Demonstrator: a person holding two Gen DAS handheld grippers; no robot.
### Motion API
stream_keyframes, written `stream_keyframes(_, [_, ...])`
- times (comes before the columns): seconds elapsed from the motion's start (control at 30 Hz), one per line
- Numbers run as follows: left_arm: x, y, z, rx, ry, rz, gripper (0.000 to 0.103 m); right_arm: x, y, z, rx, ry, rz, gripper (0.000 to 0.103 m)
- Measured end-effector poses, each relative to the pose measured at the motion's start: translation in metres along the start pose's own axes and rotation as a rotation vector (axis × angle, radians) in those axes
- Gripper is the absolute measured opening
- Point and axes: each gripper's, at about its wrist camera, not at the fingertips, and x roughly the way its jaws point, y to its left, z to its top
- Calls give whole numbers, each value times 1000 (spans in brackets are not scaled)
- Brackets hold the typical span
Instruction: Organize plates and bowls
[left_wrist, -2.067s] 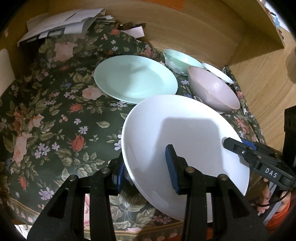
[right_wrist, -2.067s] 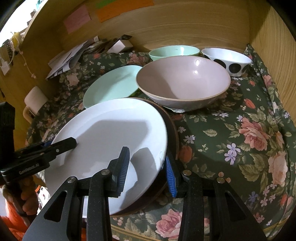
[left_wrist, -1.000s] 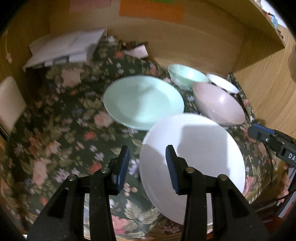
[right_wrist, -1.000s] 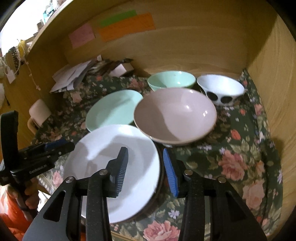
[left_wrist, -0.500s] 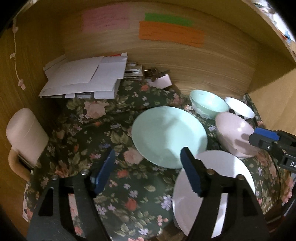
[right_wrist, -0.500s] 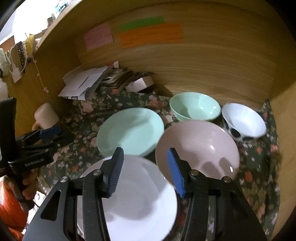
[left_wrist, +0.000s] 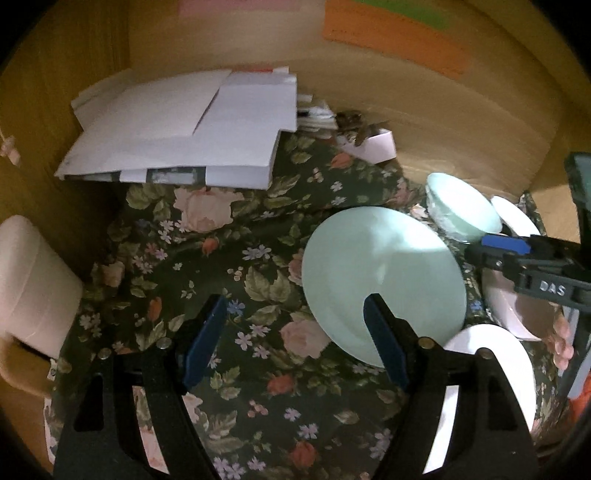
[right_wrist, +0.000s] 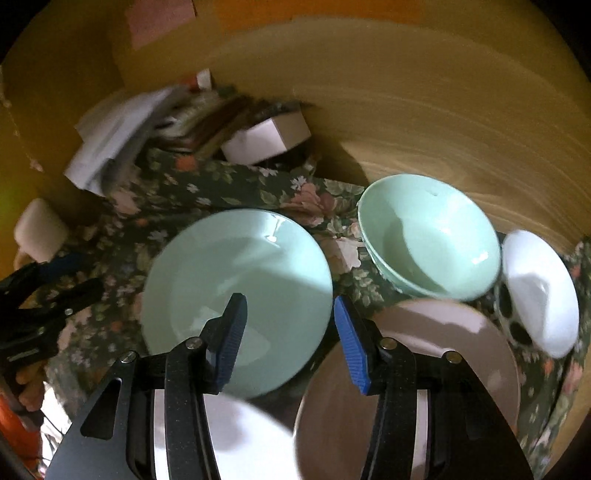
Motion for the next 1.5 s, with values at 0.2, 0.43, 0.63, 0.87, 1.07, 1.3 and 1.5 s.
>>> stream_keyframes(0.2, [20,7,2,-3,38,-16,77,30,-1,22,-21,98,-7,46])
stream_keyframes(0.43, [31,12,2,-10,62,-36,77,58,8,31,-73,193,-44,46])
stream_keyframes(0.63, [35,17,0,-9,71,-51,77,69,9,31,-43,233,-46,45])
stream_keyframes(0.87, [34,35,-10,-40,106,-27,77,58,28,23,-43,231,1,43])
stream_keyframes(1.07, [32,53,-24,-52,126,14,77,54,61,10,-62,234,101,43])
stream_keyframes(1.3, [34,71,-34,-85,144,29,66,46,100,-6,-123,194,139,38])
stream_keyframes(1.5, [33,81,-36,-92,142,13,54,55,99,-9,-98,154,120,31])
